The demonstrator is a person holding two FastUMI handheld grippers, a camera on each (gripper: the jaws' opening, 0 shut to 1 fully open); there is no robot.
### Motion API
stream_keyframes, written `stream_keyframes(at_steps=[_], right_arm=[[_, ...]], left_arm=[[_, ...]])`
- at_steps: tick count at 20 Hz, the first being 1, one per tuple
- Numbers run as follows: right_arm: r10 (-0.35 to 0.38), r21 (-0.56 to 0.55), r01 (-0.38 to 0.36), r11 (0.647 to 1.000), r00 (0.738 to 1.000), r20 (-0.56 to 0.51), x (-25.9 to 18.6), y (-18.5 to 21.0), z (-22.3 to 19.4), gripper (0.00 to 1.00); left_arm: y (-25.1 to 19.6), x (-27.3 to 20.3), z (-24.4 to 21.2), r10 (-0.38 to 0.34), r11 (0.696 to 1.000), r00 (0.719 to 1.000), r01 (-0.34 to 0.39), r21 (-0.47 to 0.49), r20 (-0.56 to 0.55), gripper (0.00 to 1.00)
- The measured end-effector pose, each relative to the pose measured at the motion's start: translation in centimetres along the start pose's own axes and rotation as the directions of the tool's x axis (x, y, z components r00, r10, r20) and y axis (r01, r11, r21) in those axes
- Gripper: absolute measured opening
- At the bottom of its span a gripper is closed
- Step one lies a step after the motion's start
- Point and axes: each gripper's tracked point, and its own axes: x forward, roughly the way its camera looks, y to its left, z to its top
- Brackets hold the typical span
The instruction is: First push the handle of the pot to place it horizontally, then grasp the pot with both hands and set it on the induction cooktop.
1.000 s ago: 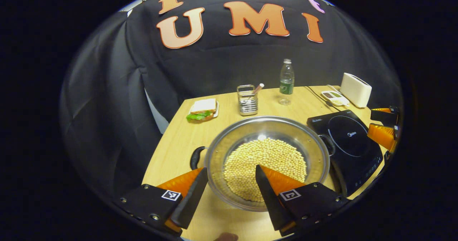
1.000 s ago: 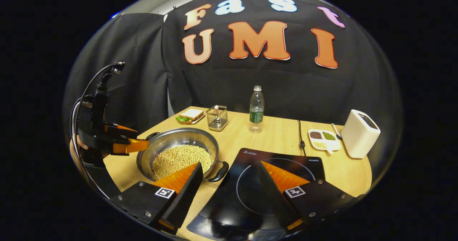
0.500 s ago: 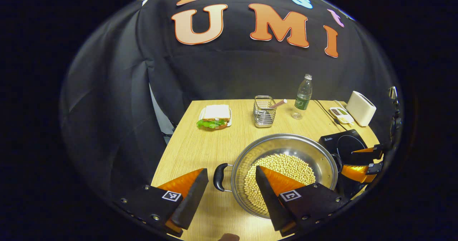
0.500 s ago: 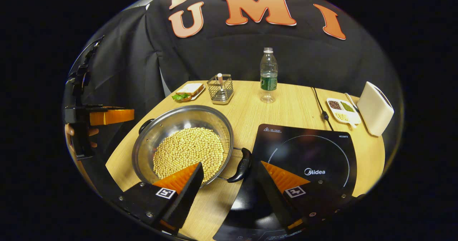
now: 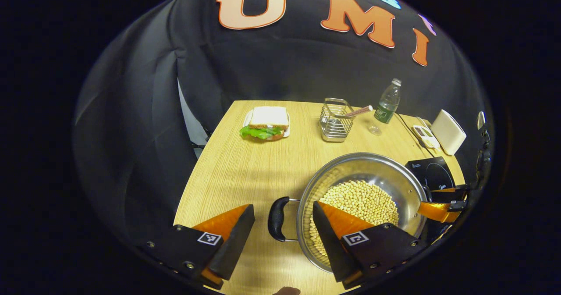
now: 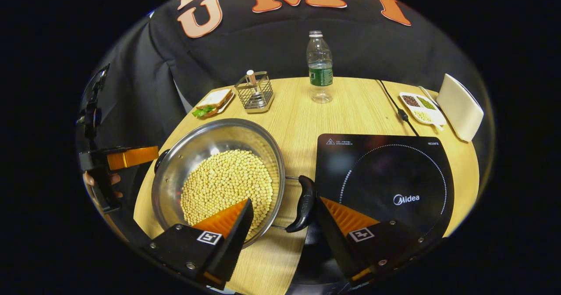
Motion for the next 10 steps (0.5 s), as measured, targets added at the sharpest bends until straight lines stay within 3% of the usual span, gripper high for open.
stream_keyframes(at_steps=[4, 10], right_arm=[[0.016, -0.008, -0.016, 1.000, 1.000, 0.012, 1.0, 0.7, 0.7, 0.80], [0.018, 0.017, -0.018, 1.000, 1.000, -0.019, 3.4, 1.5, 0.7, 0.77]], left_arm=[[0.4, 0.9, -1.6, -0.012, 0.999, 0.999, 0.011, -0.030, -0.037, 0.84], [1.4, 1.7, -3.2, 0.007, 0.998, 0.998, -0.011, -0.059, -0.065, 0.84]])
